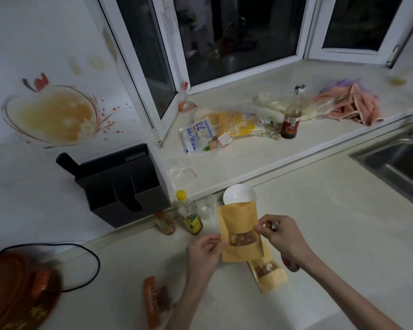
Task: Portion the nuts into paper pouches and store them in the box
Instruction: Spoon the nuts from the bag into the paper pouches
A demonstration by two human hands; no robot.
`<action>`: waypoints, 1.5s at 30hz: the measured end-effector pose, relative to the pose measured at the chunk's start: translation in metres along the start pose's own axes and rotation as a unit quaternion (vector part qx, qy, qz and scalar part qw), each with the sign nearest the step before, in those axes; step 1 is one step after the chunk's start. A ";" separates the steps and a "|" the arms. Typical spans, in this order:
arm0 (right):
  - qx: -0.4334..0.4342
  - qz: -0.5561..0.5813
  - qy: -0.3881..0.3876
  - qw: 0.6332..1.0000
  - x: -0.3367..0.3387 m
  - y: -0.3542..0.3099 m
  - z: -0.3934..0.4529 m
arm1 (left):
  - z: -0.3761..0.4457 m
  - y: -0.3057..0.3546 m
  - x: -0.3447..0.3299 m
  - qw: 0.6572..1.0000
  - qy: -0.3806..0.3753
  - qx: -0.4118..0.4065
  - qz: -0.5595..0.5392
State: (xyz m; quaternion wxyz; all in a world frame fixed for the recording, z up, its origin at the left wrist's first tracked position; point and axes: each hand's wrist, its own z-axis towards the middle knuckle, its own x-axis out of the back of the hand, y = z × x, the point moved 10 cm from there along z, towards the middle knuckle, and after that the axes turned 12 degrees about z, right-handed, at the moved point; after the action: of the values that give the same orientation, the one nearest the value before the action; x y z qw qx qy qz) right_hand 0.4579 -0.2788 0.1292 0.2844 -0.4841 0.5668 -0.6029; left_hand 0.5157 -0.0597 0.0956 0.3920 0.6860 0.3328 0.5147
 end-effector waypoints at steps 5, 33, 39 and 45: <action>-0.093 -0.036 -0.008 0.995 0.004 0.073 -0.010 | -0.008 -0.054 -0.055 0.994 -0.075 0.066 0.034; -0.236 -0.218 -0.061 0.945 0.062 0.235 0.046 | 0.007 -0.161 -0.209 0.945 -0.142 0.272 0.112; -0.191 -0.177 -0.082 0.962 0.040 0.210 0.062 | -0.005 -0.190 -0.146 0.949 -0.075 0.304 0.040; -0.133 -0.185 -0.211 0.951 -0.021 0.179 0.054 | -0.062 -0.225 -0.067 0.935 0.034 0.352 -0.014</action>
State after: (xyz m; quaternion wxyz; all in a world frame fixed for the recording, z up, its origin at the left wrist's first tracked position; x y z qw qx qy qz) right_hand 0.4773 -0.3175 -0.0539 0.2134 -0.7302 0.4694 -0.4482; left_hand 0.4274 0.0005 -0.1223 0.1213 0.7574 0.5155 0.3821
